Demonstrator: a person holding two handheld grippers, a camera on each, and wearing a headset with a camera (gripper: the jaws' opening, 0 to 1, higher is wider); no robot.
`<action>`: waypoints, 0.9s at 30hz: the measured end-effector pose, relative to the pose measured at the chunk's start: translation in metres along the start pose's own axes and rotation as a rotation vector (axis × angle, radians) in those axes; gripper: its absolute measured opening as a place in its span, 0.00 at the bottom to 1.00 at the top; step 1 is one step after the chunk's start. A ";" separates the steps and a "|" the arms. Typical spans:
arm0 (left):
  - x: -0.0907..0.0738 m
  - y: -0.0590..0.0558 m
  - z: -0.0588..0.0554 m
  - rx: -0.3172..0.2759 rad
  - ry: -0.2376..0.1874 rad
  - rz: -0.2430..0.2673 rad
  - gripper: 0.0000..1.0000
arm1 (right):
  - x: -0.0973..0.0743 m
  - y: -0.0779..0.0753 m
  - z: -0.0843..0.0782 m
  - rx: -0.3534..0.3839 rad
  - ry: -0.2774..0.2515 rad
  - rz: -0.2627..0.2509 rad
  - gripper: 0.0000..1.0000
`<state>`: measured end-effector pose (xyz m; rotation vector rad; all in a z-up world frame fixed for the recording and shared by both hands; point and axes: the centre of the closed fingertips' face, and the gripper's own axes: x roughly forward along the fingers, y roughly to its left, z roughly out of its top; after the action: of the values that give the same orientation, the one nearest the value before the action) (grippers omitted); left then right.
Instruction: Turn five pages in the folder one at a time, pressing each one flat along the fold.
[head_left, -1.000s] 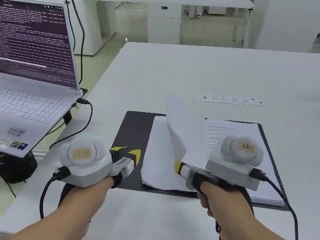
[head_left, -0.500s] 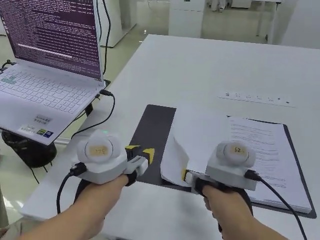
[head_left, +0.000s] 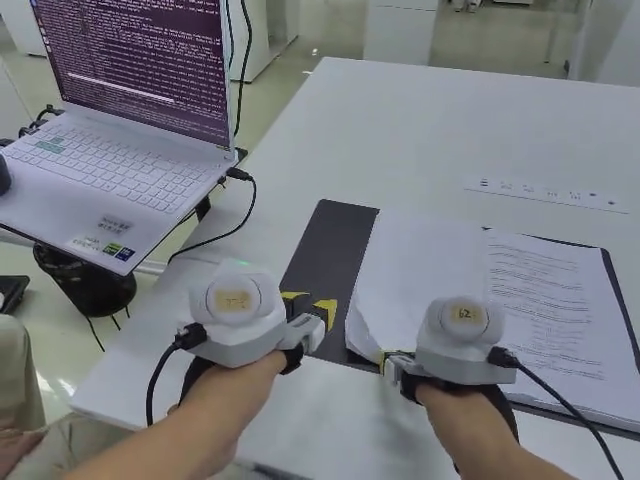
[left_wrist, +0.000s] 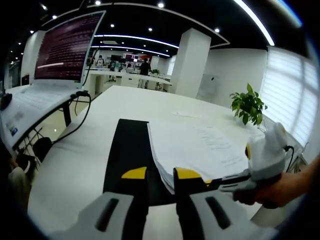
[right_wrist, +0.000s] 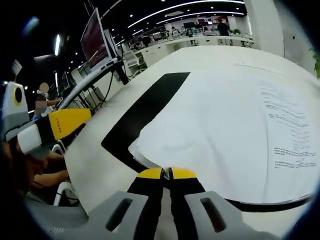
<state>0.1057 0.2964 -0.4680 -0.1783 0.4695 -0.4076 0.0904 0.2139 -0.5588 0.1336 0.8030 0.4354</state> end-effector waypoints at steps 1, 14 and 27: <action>0.000 0.000 0.000 -0.001 0.001 0.000 0.18 | 0.000 0.001 0.000 -0.002 -0.002 0.007 0.03; 0.006 -0.009 -0.003 0.014 0.021 -0.008 0.19 | -0.006 0.004 -0.001 -0.152 -0.012 0.042 0.04; 0.051 -0.049 -0.019 0.109 0.113 -0.074 0.19 | -0.037 -0.009 0.014 -0.129 -0.082 0.048 0.00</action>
<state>0.1210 0.2292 -0.4924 -0.0669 0.5518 -0.5165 0.0810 0.1908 -0.5268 0.0508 0.6901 0.5229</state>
